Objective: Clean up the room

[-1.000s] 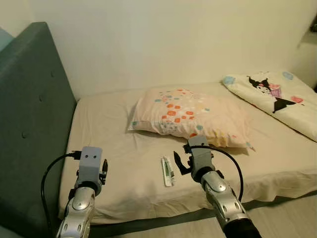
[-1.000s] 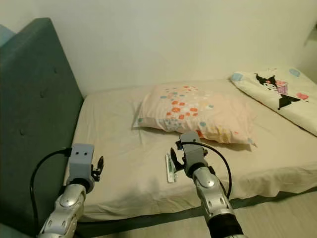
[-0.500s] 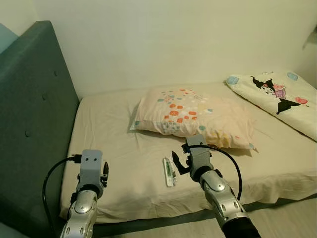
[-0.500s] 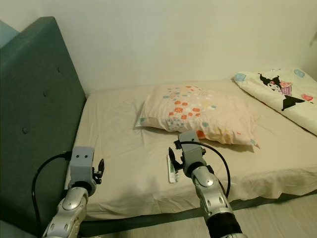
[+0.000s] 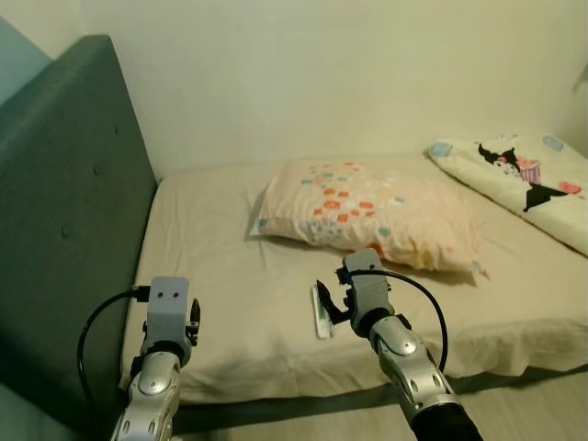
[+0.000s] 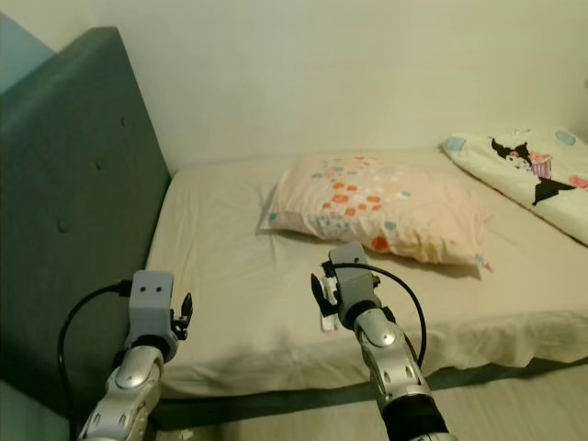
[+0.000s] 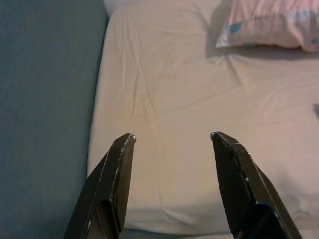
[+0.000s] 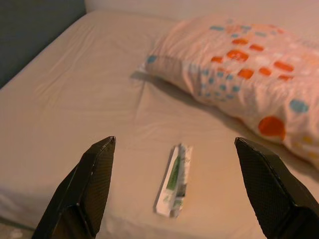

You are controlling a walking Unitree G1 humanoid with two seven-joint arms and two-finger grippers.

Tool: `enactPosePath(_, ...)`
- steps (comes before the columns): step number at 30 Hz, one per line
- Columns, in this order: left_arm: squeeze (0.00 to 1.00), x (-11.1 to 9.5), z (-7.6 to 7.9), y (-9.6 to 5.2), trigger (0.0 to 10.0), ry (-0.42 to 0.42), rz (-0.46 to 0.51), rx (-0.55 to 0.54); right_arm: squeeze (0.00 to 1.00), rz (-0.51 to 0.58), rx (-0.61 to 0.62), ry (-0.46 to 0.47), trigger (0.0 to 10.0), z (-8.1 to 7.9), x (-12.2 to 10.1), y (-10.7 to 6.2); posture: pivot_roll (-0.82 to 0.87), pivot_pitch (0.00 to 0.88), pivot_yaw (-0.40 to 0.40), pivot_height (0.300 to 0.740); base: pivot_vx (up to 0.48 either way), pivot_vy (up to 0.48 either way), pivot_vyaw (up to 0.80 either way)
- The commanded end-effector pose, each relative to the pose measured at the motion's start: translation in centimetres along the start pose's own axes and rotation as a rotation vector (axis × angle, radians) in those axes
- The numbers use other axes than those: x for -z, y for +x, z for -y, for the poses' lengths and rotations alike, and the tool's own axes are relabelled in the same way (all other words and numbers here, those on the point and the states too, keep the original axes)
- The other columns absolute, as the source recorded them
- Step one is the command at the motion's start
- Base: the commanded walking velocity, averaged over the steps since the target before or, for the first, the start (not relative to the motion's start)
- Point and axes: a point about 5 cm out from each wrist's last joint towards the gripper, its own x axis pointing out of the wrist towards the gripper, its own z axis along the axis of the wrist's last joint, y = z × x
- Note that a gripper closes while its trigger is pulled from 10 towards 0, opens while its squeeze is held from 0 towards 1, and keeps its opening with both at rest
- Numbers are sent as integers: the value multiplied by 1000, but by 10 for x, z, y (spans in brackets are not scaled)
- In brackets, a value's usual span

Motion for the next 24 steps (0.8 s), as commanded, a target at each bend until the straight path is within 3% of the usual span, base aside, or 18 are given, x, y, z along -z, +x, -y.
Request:
enactPosePath(1, 0, 3, 0, -2, 10000, 15, -14, 11, 0, -17, -3, 12, 10000, -3, 6, -2, -49, 79, 7, 640, 0, 0, 0)
enactPosePath(24, 0, -1, 7, -2, 10000, 37, 0, 48, 0, -22, 1, 36, 10000, -5, 9, -4, -42, 96, 16, 630, 0, 0, 0)
